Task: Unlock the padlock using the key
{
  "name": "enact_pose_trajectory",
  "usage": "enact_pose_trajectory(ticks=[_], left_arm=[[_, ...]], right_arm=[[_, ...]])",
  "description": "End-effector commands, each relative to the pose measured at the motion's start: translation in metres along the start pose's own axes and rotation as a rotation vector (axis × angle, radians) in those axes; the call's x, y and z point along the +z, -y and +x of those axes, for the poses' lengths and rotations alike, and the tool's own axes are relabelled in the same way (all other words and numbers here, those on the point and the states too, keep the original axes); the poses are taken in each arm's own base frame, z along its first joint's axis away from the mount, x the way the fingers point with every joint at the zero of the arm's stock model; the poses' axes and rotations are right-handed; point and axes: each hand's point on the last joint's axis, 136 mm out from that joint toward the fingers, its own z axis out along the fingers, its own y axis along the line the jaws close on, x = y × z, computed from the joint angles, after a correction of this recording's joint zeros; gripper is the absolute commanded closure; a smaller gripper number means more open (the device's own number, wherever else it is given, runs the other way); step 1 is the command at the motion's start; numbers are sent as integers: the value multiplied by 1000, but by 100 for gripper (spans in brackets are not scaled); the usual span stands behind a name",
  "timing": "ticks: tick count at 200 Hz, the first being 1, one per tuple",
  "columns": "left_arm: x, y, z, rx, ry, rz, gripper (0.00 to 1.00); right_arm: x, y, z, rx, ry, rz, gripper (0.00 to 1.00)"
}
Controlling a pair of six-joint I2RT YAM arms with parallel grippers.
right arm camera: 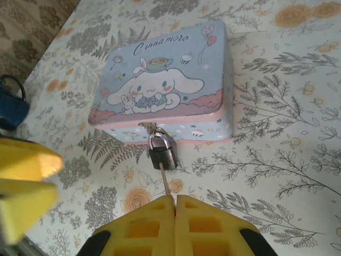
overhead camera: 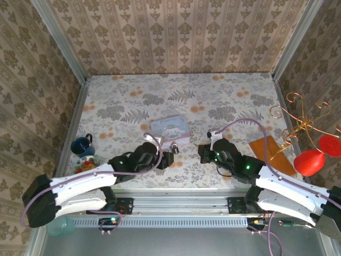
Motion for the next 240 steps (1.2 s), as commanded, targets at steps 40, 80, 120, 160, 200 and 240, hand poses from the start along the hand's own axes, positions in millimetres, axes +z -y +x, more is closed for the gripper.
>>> enact_pose_trajectory(ticks=[40,80,120,160,200,240], left_arm=[[47,-10,-6,-39,68,-91,41],[75,-32,4,-57,64,-138,42],[98,-34,5,-69,62,-142,47],[122,-42,3,-152,52,-112,52],[136,-43,3,-148,31,-129,59],[140,-42,1,-179,40,-114,74]], right_arm=[[-8,10,-2,74,86,-13,100],[-6,1,-5,84,96,-61,100],[0,-2,1,75,65,-68,100],[2,-5,6,92,50,-96,100],[7,-3,14,109,17,-80,100],[16,3,29,145,-21,-64,100]])
